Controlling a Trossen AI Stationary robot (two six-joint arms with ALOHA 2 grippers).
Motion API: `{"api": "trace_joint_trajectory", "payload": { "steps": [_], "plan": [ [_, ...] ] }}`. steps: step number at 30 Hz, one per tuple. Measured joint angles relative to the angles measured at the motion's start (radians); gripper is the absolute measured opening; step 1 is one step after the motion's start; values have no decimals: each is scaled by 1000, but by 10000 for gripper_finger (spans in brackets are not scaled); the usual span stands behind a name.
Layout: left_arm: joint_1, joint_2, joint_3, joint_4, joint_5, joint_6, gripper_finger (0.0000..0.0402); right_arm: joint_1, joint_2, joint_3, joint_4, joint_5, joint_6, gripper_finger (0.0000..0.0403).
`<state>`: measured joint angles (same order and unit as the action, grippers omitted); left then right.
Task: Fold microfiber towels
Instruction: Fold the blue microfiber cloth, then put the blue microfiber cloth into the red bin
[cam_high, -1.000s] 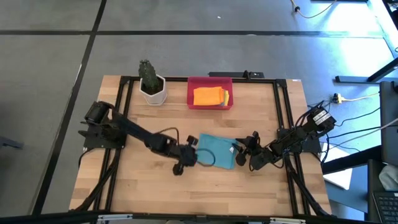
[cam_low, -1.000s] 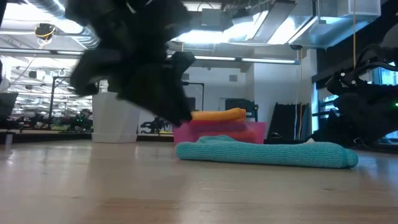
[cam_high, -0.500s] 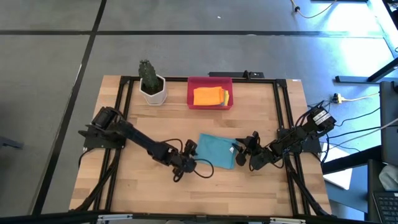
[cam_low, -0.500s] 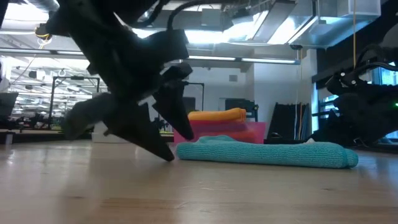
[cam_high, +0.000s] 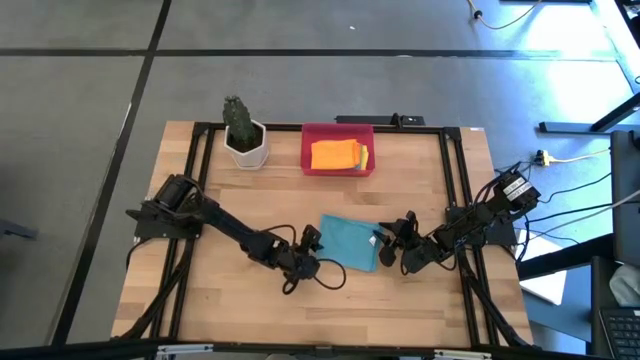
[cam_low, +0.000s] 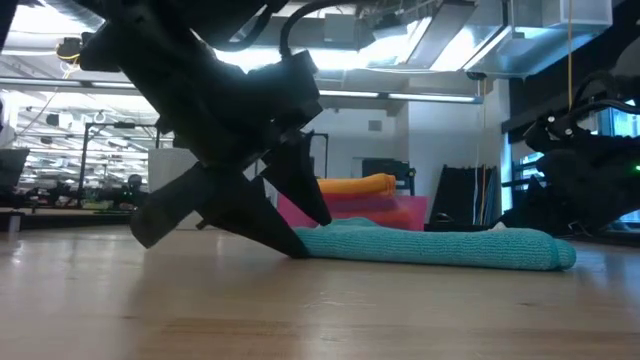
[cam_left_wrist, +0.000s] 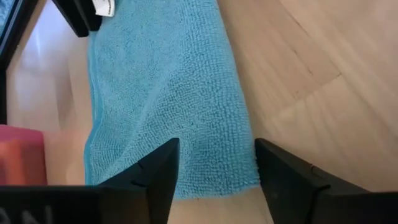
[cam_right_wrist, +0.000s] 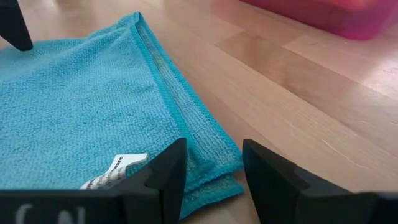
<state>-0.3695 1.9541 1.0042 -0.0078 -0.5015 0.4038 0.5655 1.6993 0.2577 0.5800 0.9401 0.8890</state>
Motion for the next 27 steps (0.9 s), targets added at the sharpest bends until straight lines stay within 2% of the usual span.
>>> {"api": "trace_joint_trajectory", "payload": {
  "steps": [4,10,15,22,27],
  "plan": [
    [5,11,0,0,1,36,164,0,0,0,8,0,-1,158],
    [17,31,0,8,58,53,82,0,0,0,20,0,-8,158],
    [15,37,-1,16,49,55,14,3,-42,1,32,8,-90,158],
    [18,20,-3,22,60,-4,2,66,-188,19,103,0,-429,158],
    [28,-17,12,-10,105,-68,1,125,-207,122,90,-122,-660,159]
  ]
}}
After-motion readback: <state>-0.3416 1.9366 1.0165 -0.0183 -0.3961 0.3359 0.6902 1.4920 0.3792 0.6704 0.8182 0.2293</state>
